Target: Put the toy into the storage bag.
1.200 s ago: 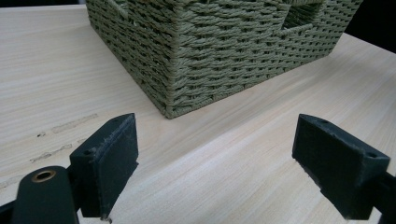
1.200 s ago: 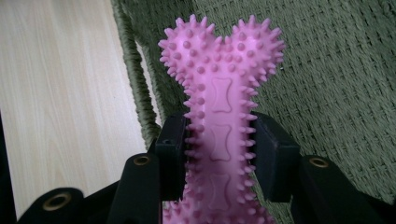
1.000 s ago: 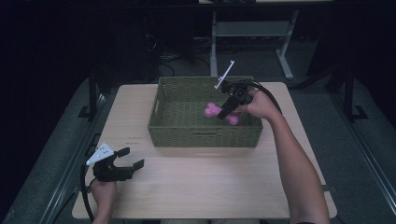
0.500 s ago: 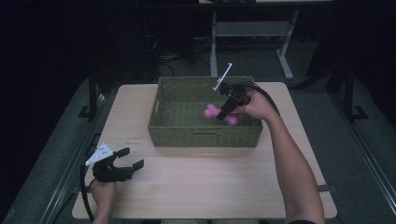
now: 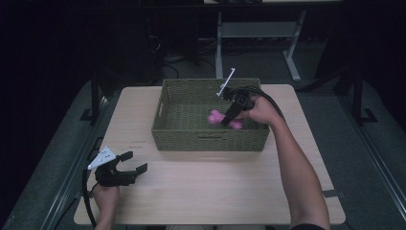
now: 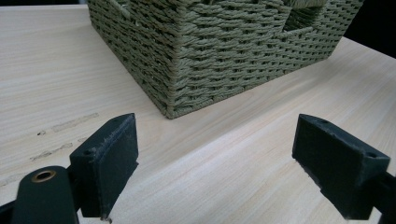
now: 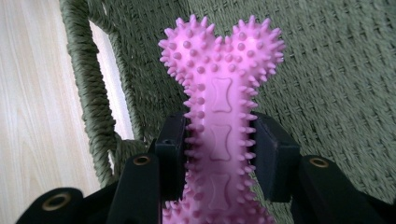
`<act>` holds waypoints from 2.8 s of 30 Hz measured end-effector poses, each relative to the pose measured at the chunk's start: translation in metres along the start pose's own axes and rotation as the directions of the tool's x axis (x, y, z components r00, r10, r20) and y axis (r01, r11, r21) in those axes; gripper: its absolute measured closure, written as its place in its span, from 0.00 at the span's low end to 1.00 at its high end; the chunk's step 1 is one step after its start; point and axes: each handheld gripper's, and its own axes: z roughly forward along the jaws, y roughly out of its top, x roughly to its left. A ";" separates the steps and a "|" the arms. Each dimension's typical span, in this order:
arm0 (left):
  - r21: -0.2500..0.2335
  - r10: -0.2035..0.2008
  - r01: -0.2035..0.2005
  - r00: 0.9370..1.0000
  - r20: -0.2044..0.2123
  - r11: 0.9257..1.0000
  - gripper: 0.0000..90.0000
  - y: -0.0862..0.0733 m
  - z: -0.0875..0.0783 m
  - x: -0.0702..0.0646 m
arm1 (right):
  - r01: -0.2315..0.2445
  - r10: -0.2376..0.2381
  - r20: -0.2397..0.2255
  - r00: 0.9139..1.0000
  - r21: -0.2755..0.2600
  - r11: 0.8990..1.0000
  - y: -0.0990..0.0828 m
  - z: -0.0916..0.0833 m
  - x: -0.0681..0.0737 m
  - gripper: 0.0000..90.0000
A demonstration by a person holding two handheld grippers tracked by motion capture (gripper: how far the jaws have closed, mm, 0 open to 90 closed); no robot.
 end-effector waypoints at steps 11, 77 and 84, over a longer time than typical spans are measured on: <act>-0.001 -0.002 0.002 1.000 0.000 1.000 0.15 0.000 -0.001 0.000 | 0.003 -0.002 -0.019 1.000 0.019 1.000 0.003 0.017 -0.001 0.64; 0.002 0.002 -0.002 1.000 0.001 1.000 0.15 0.001 0.000 -0.001 | -0.057 0.058 0.027 0.998 -0.053 0.997 -0.020 -0.013 0.011 0.51; 0.003 0.002 -0.002 1.000 0.003 1.000 0.15 0.001 0.001 -0.002 | -0.073 0.077 0.043 0.996 -0.077 0.994 -0.025 -0.025 0.013 0.50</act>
